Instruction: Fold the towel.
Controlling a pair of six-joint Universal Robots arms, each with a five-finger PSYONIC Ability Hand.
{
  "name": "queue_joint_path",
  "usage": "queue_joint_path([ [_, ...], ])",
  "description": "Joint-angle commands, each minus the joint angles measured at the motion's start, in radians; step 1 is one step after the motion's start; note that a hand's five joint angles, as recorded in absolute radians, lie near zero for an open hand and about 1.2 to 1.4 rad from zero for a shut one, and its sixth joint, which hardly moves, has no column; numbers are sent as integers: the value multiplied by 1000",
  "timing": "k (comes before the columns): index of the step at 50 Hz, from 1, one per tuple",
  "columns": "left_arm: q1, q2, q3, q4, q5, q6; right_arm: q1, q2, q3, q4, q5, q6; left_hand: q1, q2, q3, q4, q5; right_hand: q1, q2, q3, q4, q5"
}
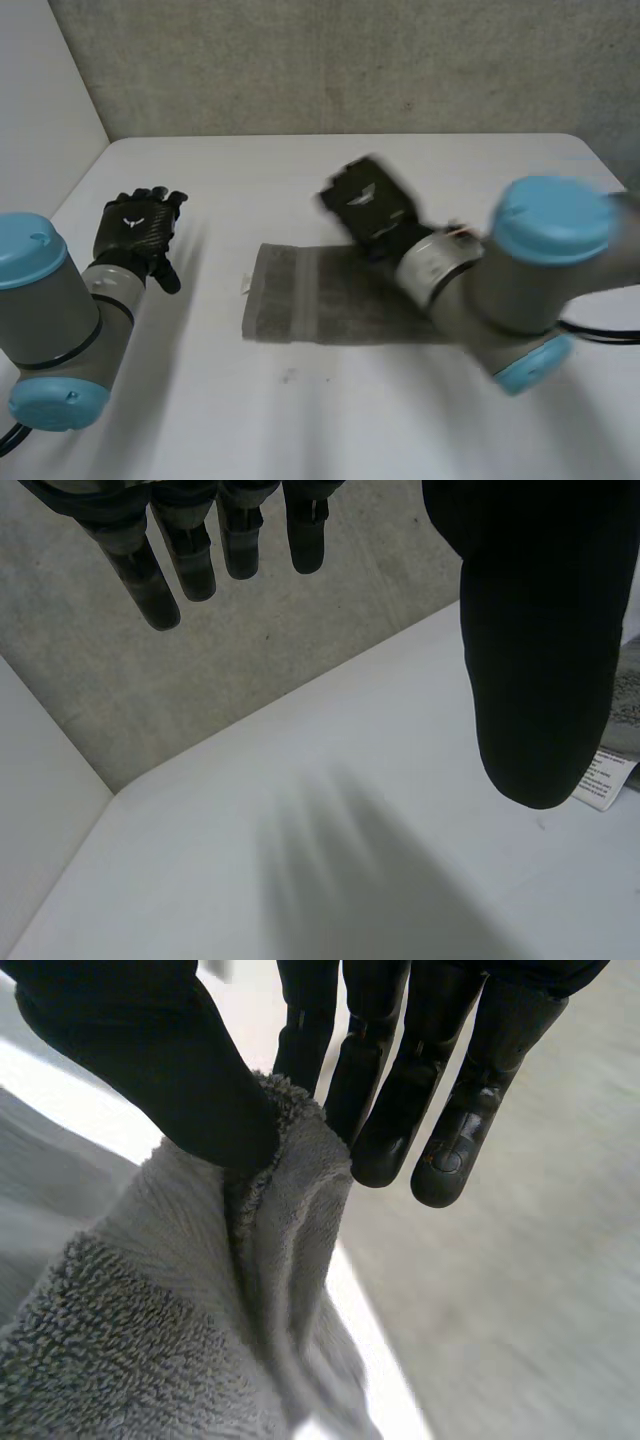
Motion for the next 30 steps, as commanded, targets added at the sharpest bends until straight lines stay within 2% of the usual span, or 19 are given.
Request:
queue_joint_path([
  [1, -1, -11, 1, 3, 0, 2, 112, 186, -55, 1, -60, -6, -3, 9, 8, 6, -35, 441, 219, 205, 203, 243],
  [4, -1, -13, 0, 3, 0, 2, 131, 231, -60, 1, -56, -11, -3, 9, 8, 6, -35, 441, 219, 205, 203, 243],
  [5, -1, -14, 0, 3, 0, 2, 132, 237, -63, 1, -52, -5, -3, 9, 8, 6, -35, 293, 71, 58, 56, 95],
  [6, -1, -14, 0, 3, 0, 2, 131, 232, -66, 0, -51, 0, -3, 9, 8, 6, -35, -2, -224, -237, -239, -200],
  [7, -1, -14, 0, 3, 0, 2, 131, 232, -66, 0, -51, 0, -3, 9, 8, 6, -35, -5, -227, -240, -242, -203],
  [8, -1, -14, -2, 3, 0, 0, 129, 219, -71, 0, -45, 3, -3, 9, 8, 6, -35, -409, -631, -644, -646, -607],
  [9, -1, -14, -2, 3, 0, 0, 129, 218, -71, 0, -45, 3, -3, 9, 8, 6, -35, -413, -635, -648, -650, -611],
  [10, -3, -16, -2, 3, 0, 2, 123, 191, -71, 1, -28, 12, -3, 9, 8, 6, -35, -781, -1003, -1016, -1019, -979],
  [12, -3, -16, -2, 3, 0, 0, 117, 114, -54, 3, 19, 62, -3, 9, 8, 6, -35, -781, -1003, -1016, -1019, -979],
  [15, -3, -16, -2, 1, 2, 0, 112, 73, -40, 4, 47, 110, -3, 9, 8, 6, -35, -781, -1003, -1016, -1019, -979],
  [17, -9, -14, -5, 1, 2, 0, 63, 10, 4, 12, 88, 222, -3, 9, 8, 6, -35, -781, -1003, -1016, -1019, -979],
  [23, -41, -5, -17, 1, 2, 0, -65, -111, 122, 96, 101, 384, -3, 9, 8, 6, -35, -781, -1003, -1016, -1019, -979],
  [26, -82, 1, -14, -5, 0, -6, -98, -125, 156, 123, 96, 399, -3, 9, 8, 6, -35, -781, -1003, -1016, -1019, -979],
  [28, -151, 3, 0, -9, 0, -21, -165, -147, 233, 152, 90, 402, -3, 9, 8, 6, -35, -781, -1003, -1016, -1019, -979],
  [30, -185, 4, 10, -8, 0, -31, -194, -159, 273, 152, 90, 400, -3, 9, 8, 6, -35, -781, -1003, -1016, -1019, -979],
])
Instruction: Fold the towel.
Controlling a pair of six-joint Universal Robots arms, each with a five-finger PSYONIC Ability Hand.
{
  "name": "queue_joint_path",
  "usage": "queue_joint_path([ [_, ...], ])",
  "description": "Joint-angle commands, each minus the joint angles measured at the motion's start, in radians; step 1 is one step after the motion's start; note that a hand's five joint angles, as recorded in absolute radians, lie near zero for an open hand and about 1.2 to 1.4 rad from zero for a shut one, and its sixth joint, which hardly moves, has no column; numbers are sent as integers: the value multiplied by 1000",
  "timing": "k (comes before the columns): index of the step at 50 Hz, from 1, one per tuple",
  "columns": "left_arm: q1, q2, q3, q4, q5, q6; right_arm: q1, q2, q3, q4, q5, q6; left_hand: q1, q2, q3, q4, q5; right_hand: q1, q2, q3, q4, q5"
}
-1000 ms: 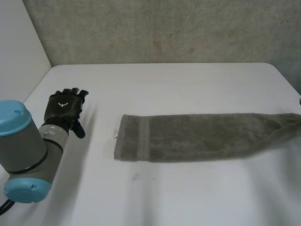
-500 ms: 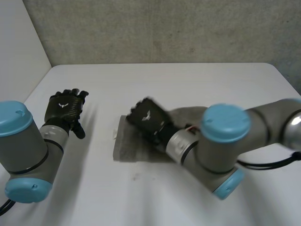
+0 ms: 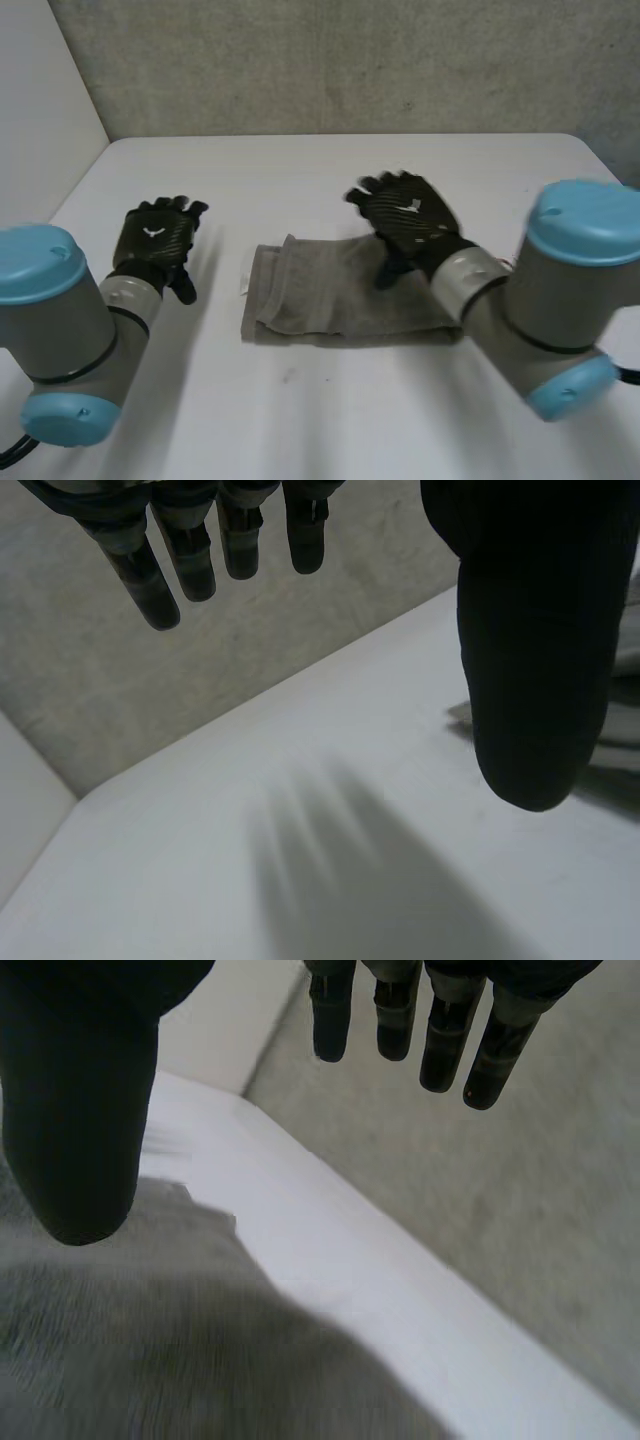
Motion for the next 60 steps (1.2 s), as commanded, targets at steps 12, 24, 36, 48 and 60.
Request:
queue_joint_path([
  [12, -193, -44, 91, -7, -6, -83, -233, 10, 293, -36, -9, -68, 0, 12, 11, 10, -32, 776, 763, 772, 750, 757],
  [24, -147, -15, 53, -17, -7, -85, -229, 33, 186, -97, 7, -326, -3, 9, 8, 7, -35, 1185, 1173, 1182, 1160, 1167],
  [36, -86, 6, 44, -33, -71, -88, 230, 185, -165, -42, 12, -343, -3, 9, 8, 7, -35, 1185, 1173, 1182, 1160, 1167],
  [48, -50, 33, 27, -50, -82, -97, 327, 329, -233, -14, -71, -324, -3, 9, 8, 7, -35, 922, 910, 919, 897, 904],
  [60, -110, 16, 198, -188, -9, -252, 175, 139, -234, 36, 52, 255, 55, 68, 67, 66, 24, -36, -49, -40, -62, -55],
])
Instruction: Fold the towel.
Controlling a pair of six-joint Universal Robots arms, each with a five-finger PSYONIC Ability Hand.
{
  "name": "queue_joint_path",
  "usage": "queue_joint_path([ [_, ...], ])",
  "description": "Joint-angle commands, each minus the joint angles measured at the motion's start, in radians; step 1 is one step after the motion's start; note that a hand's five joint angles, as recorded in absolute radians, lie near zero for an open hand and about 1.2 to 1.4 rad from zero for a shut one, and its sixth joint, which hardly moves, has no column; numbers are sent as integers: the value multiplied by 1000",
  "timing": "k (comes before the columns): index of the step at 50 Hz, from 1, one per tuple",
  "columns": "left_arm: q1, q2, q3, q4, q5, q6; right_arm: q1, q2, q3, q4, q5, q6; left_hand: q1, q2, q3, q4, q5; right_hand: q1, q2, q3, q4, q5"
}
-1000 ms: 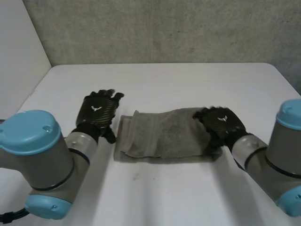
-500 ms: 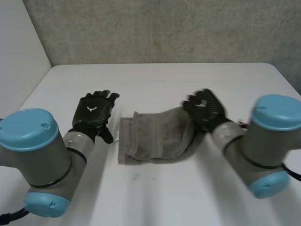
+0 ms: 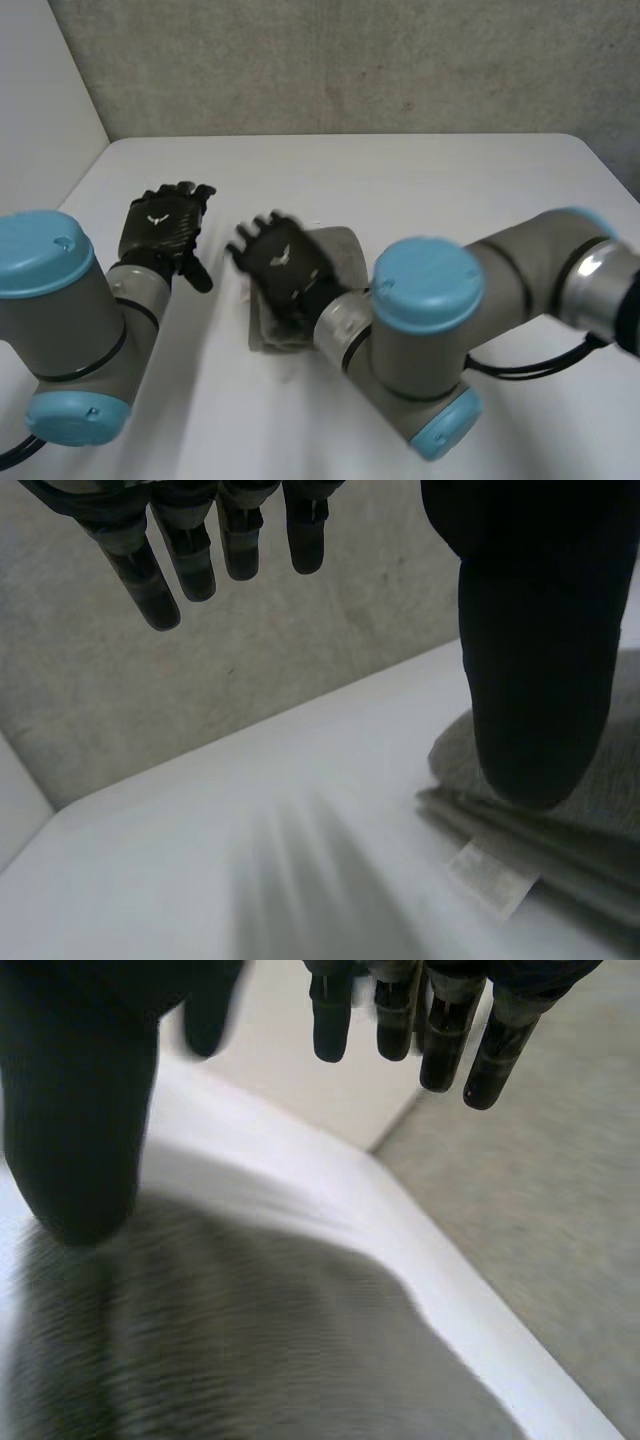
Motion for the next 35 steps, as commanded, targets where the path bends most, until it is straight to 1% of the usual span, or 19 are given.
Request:
queue_joint_path([
  [1, -45, -16, 137, -125, 56, -118, -133, -92, -3, 82, 18, 426, 55, 61, 67, 63, 24, -37, -49, -38, -61, -59],
  [3, -67, -57, 209, -197, 92, -190, -154, -87, -12, 118, 11, 450, 55, 61, 67, 63, 24, -37, -49, -38, -61, -59],
  [4, -68, -58, 210, -197, 93, -190, -155, -87, -12, 119, 11, 451, 55, 61, 67, 63, 24, -37, -49, -38, -61, -59],
  [6, -104, -114, 275, -238, 129, -253, -219, -64, -31, 178, 11, 455, 55, 61, 67, 63, 24, -37, -49, -38, -61, -59],
  [7, -104, -114, 275, -238, 129, -253, -219, -64, -31, 179, 11, 455, 55, 61, 67, 63, 24, -37, -49, -38, -61, -59],
  [9, -120, -184, 323, -249, 137, -275, -256, -25, -41, 214, 14, 454, 55, 61, 67, 63, 24, -37, -49, -38, -61, -59],
  [12, -121, -222, 338, -251, 135, -275, -270, 5, -45, 225, 7, 454, 55, 61, 67, 63, 24, -37, -49, -38, -61, -59],
  [14, -121, -286, 355, -255, 132, -275, -273, 21, -45, 225, 5, 452, 55, 61, 67, 63, 24, -37, -49, -38, -61, -59],
  [18, -121, -331, 360, -258, 125, -272, -284, 57, -51, 225, -9, 449, 55, 61, 67, 63, 24, -37, -49, -38, -61, -59],
  [20, -120, -344, 360, -258, 119, -267, -284, 90, -69, 223, -41, 449, 55, 61, 67, 63, 24, -37, -49, -38, -61, -59],
  [22, -115, -354, 354, -257, 108, -227, -284, 109, -80, 223, -48, 448, 49, 55, 61, 57, 18, -37, -49, -38, -61, -59],
  [23, -115, -354, 354, -257, 108, -227, -285, 126, -91, 226, -51, 435, 49, 55, 61, 57, 18, -37, -49, -38, -61, -59],
  [25, -100, -349, 348, -258, 106, -168, -285, 132, -95, 228, -50, 413, 35, 40, 46, 43, 4, -37, -49, -38, -61, -59],
  [26, -100, -349, 348, -258, 106, -167, -285, 132, -95, 228, -50, 412, 35, 40, 46, 42, 4, -37, -49, -38, -61, -59],
  [28, -83, -337, 343, -260, 106, -112, -291, 129, -94, 229, -42, 350, 32, 37, 43, 40, 1, -37, -49, -38, -61, -59],
  [29, -83, -337, 343, -260, 106, -112, -291, 129, -94, 229, -42, 349, 32, 37, 43, 40, 1, -37, -49, -38, -61, -59],
  [31, -81, -321, 338, -263, 106, -92, -303, 100, -91, 232, -32, 293, 32, 37, 43, 40, 1, -37, -49, -38, -61, -59],
  [34, -83, -283, 328, -272, 106, -69, -311, 65, -84, 232, -24, 280, 32, 37, 43, 40, 1, -37, -49, -38, -61, -59],
  [35, -84, -257, 326, -278, 106, -68, -317, 17, -77, 232, -10, 277, 29, 34, 40, 37, -2, -37, -49, -38, -61, -59],
])
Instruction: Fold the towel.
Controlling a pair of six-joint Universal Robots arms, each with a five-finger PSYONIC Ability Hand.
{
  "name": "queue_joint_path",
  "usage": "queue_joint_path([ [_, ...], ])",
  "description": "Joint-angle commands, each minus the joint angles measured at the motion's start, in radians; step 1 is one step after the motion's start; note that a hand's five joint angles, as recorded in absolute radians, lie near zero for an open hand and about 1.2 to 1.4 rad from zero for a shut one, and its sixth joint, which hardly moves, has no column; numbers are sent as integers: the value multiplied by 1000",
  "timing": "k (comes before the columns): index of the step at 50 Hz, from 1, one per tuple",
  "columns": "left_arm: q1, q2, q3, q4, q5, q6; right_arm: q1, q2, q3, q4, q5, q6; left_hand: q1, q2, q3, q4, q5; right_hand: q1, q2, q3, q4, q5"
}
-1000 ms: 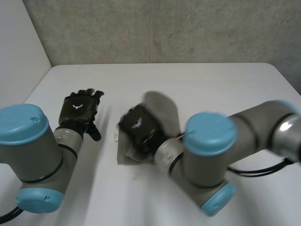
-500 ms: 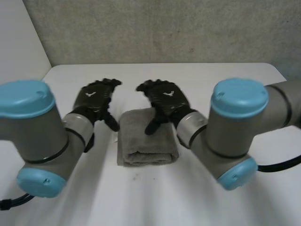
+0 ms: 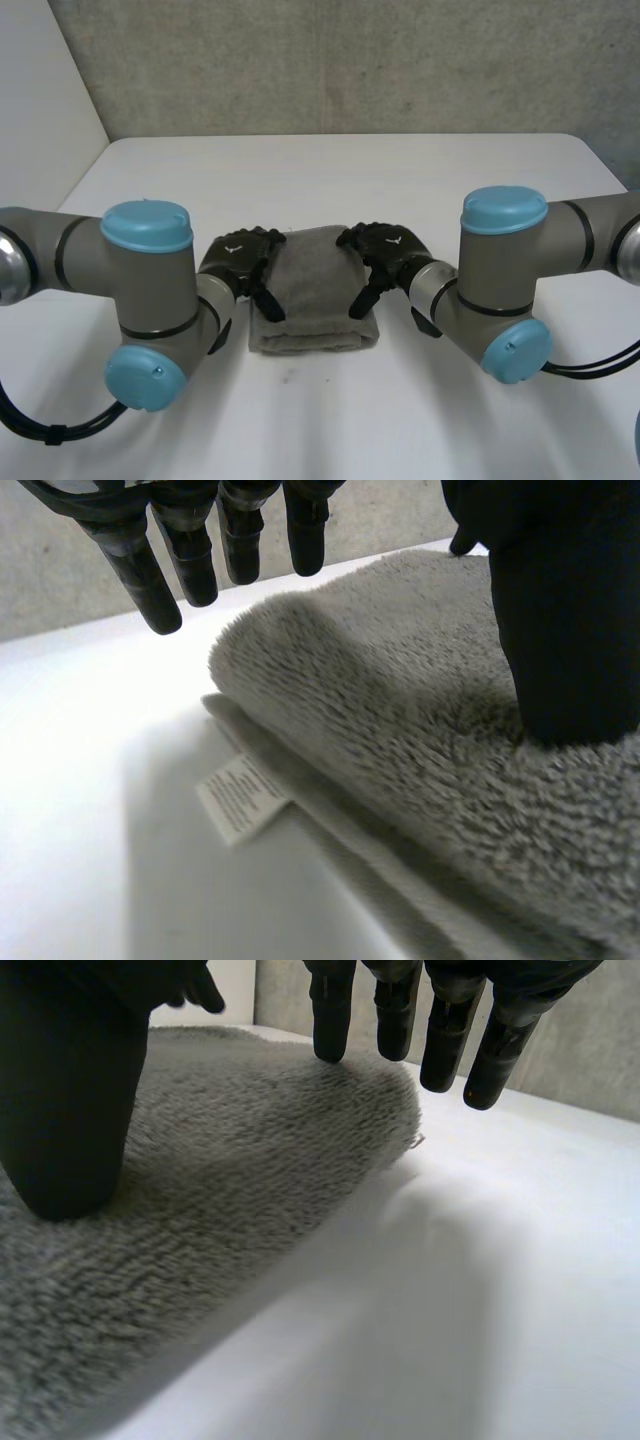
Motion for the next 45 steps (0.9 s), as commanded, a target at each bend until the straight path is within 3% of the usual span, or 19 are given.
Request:
queue_joint_path([
  [1, 5, 118, -17, -28, 2, 55, -26, -156, 23, 2, 48, -80, 16, 16, 14, 18, 2, -37, -49, -38, -61, -52],
  [12, 13, 429, 49, -126, 2, 46, -81, -434, 48, 3, 138, -87, 17, 16, 14, 18, 2, -37, -49, -38, -61, -52],
  [23, 75, 580, 52, -284, 2, 46, -166, -661, 189, 40, 160, -147, 5, 4, 3, 7, -10, -37, -49, -38, -61, -52],
  [45, 140, 627, 8, -299, 15, 55, -155, -724, 262, 37, 148, -153, -7, -7, -9, -5, -21, -37, -49, -38, -61, -52],
])
